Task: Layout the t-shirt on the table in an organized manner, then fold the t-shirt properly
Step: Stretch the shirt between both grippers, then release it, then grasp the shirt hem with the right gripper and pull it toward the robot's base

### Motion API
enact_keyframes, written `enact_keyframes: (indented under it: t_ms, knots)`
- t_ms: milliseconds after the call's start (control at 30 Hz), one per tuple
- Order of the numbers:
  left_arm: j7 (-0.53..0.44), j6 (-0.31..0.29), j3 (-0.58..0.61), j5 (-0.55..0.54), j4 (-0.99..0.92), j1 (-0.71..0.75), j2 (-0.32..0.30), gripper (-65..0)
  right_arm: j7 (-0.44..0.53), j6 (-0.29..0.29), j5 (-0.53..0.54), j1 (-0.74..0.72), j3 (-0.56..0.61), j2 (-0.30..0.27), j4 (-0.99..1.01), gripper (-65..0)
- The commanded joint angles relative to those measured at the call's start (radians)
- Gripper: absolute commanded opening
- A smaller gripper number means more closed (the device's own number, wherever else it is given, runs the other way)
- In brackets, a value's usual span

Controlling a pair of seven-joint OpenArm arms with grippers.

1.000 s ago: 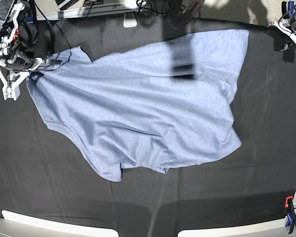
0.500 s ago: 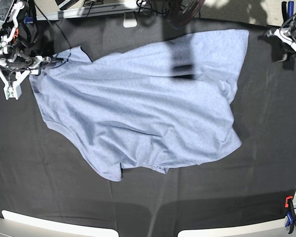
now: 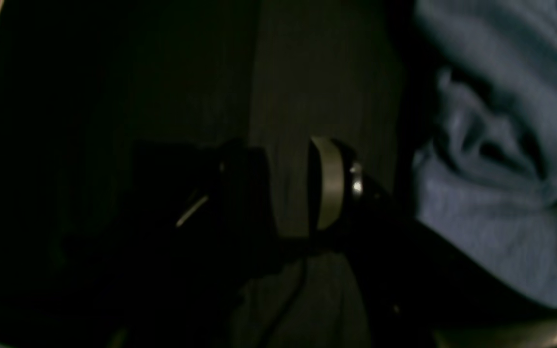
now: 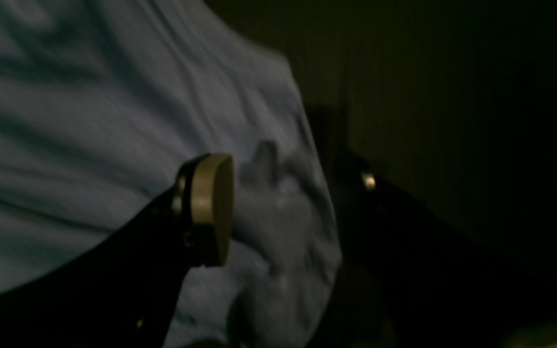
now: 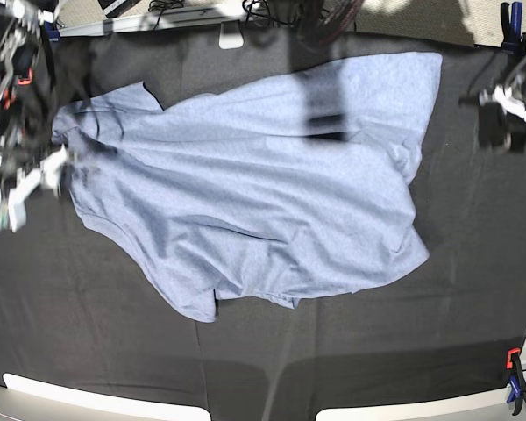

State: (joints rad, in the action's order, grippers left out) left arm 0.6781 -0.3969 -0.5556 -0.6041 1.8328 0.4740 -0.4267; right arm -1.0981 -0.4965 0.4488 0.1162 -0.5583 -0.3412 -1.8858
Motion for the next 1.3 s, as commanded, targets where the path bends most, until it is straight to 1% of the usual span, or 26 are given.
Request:
enact_keyframes:
  t_ms: [0, 133, 333, 400, 467, 500, 633, 667, 733, 833, 933, 1100, 1167, 1200, 1267]
  knots:
    - [-0.027, -0.002, -0.006, -0.026, 0.014, -0.018, -0.014, -45.1, 0.019, -0.002, 0.008, -0.026, 0.0, -0.018, -0.008, -33.4]
    - [-0.027, -0.004, 0.002, -0.067, 0.013, -0.067, -0.014, -45.1, 0.025, -0.002, 0.008, -0.103, 0.053, -0.019, 0.056, -33.4]
    - [-0.028, -0.004, 0.075, -0.066, 0.013, -0.143, -0.014, -45.1, 0.026, -0.002, -0.001, -0.274, 0.2, -0.019, 0.189, -33.4]
    - [-0.028, -0.004, 0.111, -0.042, 0.013, -0.171, -0.013, -45.2, 0.025, -0.003, -0.006, -0.334, 0.259, -0.019, 0.239, -33.4]
    - [-0.028, -0.003, 0.142, 0.015, 0.013, -0.201, -0.004, -45.2, 0.028, -0.003, -0.034, -0.393, 0.318, -0.018, 0.303, -33.4]
    - [-0.032, 0.005, 0.153, 0.035, 0.013, -0.213, 0.0, -45.1, 0.029, -0.003, -0.043, -0.422, 0.345, -0.019, 0.335, -33.4]
    - [-0.072, 0.071, 0.177, 0.077, 0.012, -0.255, 0.0, -45.2, 0.043, -0.003, -0.055, -0.538, 0.425, -0.017, 0.438, -33.4]
    - [-0.073, 0.082, 0.177, 0.091, 0.011, -0.265, 0.0, -45.1, 0.044, -0.003, -0.055, -0.565, 0.439, -0.016, 0.459, -33.4]
    - [-0.072, 0.084, 0.178, 0.091, -0.003, -0.282, 0.0, -45.2, 0.053, -0.003, -0.054, -0.611, 0.467, -0.016, 0.507, -33.4]
    - [-0.073, 0.083, 0.178, 0.075, -0.064, -0.31, 0.0, -45.2, 0.082, -0.003, -0.055, -0.669, 0.5, -0.016, 0.591, -33.4]
    - [-0.079, 0.083, 0.178, 0.069, -0.171, -0.353, 0.0, -45.2, 0.118, -0.003, -0.055, -0.719, 0.522, -0.012, 0.672, -33.4]
    - [-0.077, 0.079, 0.178, 0.023, -0.353, -0.464, 0.0, -45.2, 0.152, -0.005, -0.056, -0.792, 0.524, 0.035, 0.811, -33.4]
    - [-0.068, 0.061, 0.178, 0.024, -0.415, -0.51, 0.0, -45.2, 0.161, -0.004, -0.057, -0.815, 0.525, 0.06, 0.868, -33.4]
    - [-0.064, 0.052, 0.178, 0.024, -0.443, -0.531, 0.0, -45.2, 0.165, -0.004, -0.066, -0.828, 0.525, 0.072, 0.897, -33.4]
    - [-0.063, 0.052, 0.178, 0.024, -0.492, -0.564, 0.0, -45.2, 0.191, -0.004, -0.126, -0.851, 0.525, 0.096, 0.954, -33.4]
